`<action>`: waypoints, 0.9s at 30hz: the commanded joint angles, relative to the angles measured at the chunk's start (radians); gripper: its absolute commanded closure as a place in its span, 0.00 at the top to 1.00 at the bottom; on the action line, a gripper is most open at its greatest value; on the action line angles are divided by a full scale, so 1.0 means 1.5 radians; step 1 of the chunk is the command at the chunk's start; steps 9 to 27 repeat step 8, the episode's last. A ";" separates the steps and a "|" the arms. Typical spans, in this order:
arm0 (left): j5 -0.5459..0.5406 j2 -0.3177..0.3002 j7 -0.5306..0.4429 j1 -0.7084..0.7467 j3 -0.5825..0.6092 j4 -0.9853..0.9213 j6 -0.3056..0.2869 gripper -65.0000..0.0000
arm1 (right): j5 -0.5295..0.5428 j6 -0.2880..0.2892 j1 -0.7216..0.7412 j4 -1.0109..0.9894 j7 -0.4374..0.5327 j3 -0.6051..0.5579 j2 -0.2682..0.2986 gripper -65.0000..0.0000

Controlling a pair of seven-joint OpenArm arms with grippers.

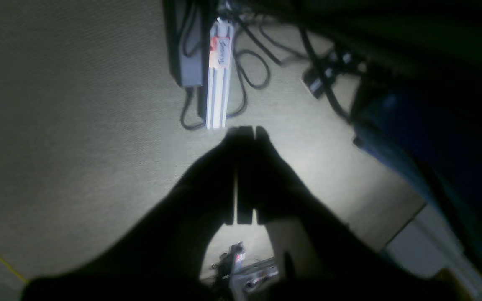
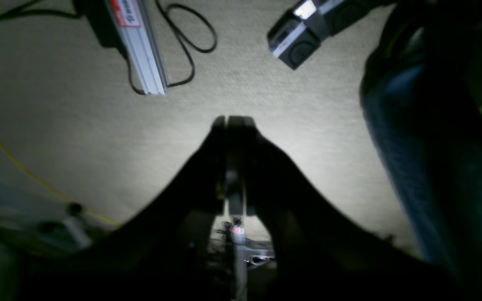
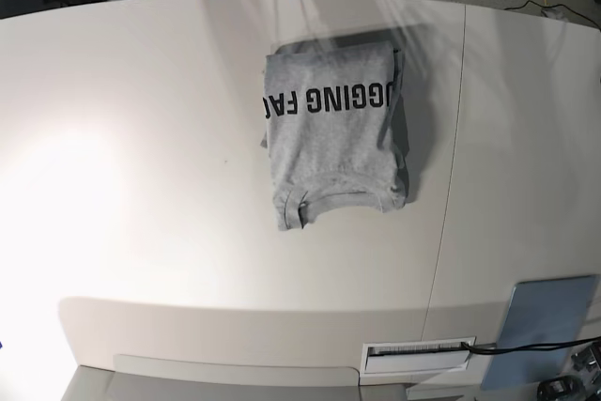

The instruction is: Fold the T-shirt properly

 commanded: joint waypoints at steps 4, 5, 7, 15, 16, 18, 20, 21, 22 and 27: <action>0.050 0.016 -0.012 -0.105 0.000 -0.139 0.058 0.00 | -0.002 0.016 0.092 -0.126 0.024 0.001 0.020 0.00; 0.063 0.019 -0.014 -0.126 0.000 -0.167 0.065 0.00 | -0.002 0.021 0.109 -0.151 0.025 0.001 0.021 0.00; 0.076 0.026 -0.015 -0.162 0.000 -0.214 0.076 0.00 | -0.002 0.023 0.138 -0.189 0.025 0.001 0.023 0.00; 0.081 0.029 -0.015 -0.177 0.000 -0.233 0.080 0.00 | -0.002 0.023 0.148 -0.202 0.027 0.001 0.023 0.00; 0.081 0.029 -0.015 -0.177 0.000 -0.233 0.080 0.00 | -0.002 0.023 0.148 -0.202 0.027 0.001 0.023 0.00; 0.081 0.029 -0.015 -0.177 0.000 -0.233 0.080 0.00 | -0.002 0.023 0.148 -0.202 0.027 0.001 0.023 0.00; 0.081 0.029 -0.015 -0.177 0.000 -0.233 0.080 0.00 | -0.002 0.023 0.148 -0.202 0.027 0.001 0.023 0.00; 0.081 0.029 -0.015 -0.177 0.000 -0.233 0.080 0.00 | -0.002 0.023 0.148 -0.202 0.027 0.001 0.023 0.00; 0.081 0.029 -0.015 -0.177 0.000 -0.233 0.080 0.00 | -0.002 0.023 0.148 -0.202 0.027 0.001 0.023 0.00; 0.081 0.029 -0.015 -0.177 0.000 -0.233 0.080 0.00 | -0.002 0.023 0.148 -0.202 0.027 0.001 0.023 0.00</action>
